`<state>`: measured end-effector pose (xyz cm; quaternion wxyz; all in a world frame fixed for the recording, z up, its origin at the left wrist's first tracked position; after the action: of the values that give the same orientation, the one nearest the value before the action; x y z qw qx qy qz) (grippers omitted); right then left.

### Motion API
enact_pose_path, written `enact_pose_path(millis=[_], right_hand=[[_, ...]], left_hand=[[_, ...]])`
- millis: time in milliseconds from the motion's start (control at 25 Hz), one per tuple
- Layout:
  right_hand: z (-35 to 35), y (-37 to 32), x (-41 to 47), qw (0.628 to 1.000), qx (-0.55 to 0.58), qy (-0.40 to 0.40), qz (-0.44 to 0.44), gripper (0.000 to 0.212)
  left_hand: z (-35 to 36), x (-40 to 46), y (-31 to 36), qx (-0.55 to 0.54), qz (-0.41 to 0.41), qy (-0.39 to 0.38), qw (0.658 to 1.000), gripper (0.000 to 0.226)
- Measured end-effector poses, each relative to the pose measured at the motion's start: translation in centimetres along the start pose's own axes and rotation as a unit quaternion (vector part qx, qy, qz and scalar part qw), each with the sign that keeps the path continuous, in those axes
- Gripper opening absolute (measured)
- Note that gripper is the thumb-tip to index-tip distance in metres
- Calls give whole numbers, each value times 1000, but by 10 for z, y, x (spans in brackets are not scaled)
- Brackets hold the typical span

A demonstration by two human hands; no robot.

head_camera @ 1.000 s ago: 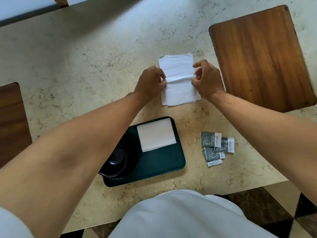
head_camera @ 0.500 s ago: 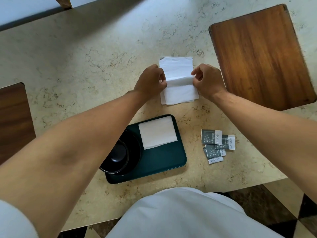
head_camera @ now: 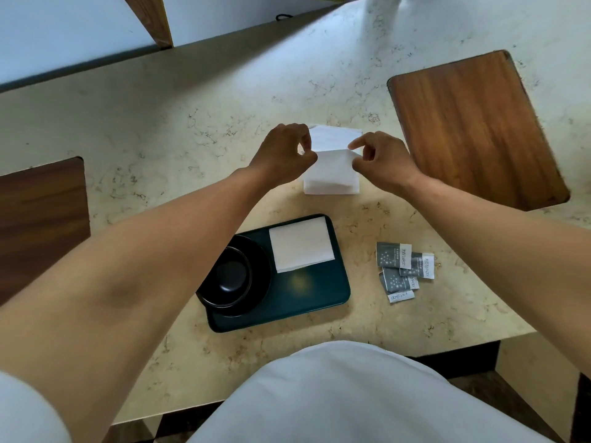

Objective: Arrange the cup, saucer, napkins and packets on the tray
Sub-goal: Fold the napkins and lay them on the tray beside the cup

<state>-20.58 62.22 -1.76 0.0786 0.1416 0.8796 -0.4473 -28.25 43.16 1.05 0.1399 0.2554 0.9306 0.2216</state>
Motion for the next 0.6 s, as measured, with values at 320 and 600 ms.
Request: enact_pose_path(millis=[320, 600], right_hand=[[9, -47, -29, 998, 3, 3, -62, 14], [36, -58, -60, 963, 254, -83, 20, 10]], left_hand=[[-40, -54, -11, -83, -83, 24, 993, 17], [-21, -104, -35, -427, -231, -68, 872, 25]])
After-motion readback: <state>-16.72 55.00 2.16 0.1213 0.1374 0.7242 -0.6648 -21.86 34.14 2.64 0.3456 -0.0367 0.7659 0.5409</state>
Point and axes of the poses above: each hand's wrist, its own x-axis towards the middle knuckle, its own z-axis out of the palm, y = z × x, the point moved 7 cm from there along x, towards the middle knuckle, and after that the axes turned 8 degrees about x, right-handed, at the moved point
